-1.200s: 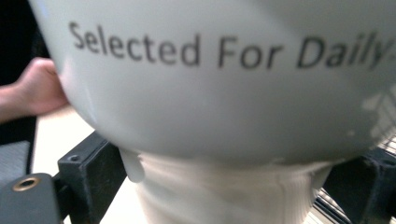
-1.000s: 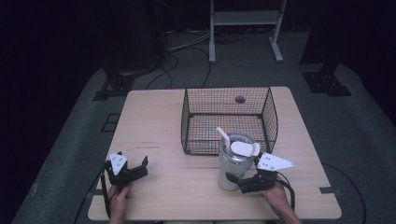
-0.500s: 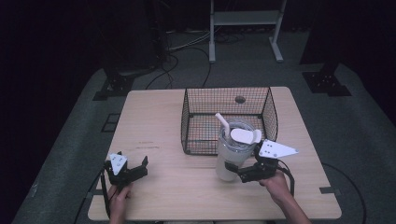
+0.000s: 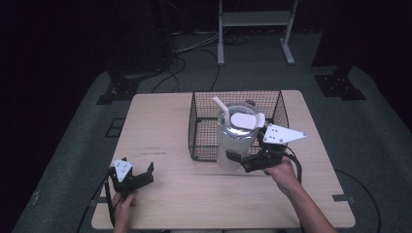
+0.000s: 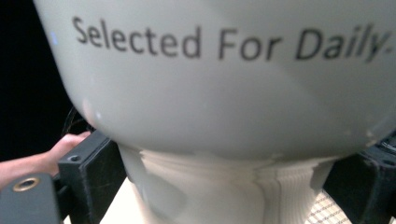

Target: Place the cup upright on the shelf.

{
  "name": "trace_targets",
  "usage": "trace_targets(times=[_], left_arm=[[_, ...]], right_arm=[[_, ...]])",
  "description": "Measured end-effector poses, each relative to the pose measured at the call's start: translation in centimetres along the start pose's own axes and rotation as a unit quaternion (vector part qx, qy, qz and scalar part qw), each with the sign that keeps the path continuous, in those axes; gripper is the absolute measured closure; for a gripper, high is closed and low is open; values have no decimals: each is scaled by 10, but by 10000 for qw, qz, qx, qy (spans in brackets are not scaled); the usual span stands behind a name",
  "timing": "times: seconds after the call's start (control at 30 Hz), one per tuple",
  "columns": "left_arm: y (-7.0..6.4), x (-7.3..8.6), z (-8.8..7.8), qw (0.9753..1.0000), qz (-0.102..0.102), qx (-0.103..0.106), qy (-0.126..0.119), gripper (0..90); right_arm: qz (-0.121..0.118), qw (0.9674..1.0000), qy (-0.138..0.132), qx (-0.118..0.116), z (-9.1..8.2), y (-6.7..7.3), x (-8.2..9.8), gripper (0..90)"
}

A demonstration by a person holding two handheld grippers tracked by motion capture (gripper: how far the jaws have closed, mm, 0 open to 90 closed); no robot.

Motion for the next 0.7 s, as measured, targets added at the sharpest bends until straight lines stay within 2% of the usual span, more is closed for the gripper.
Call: trace_targets(times=[0.23, 0.3, 0.33, 0.7], left_arm=[[0, 0, 0, 10000, -11, 6, -20, 0], [0, 0, 0, 10000, -14, 5, -25, 0], [0, 0, 0, 10000, -15, 5, -27, 0], [1, 0, 0, 10000, -50, 8, -49, 0]], right_arm=[[-114, 9999, 26, 12, 10, -12, -22, 85], [-102, 9999, 86, -67, 17, -21, -32, 86], [-122, 9999, 95, -22, 19, -23, -34, 85], [-221, 9995, 213, 37, 46, -52, -55, 85]])
Point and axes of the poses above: each handheld gripper's, and its own axes: z roughly forward along the jaws, x roughly out of its underside, y roughly to its left, the point moved 4 cm from there along z, roughly forward along the jaws, and after that the axes turned 9 degrees about y, right-handed, at the moved point
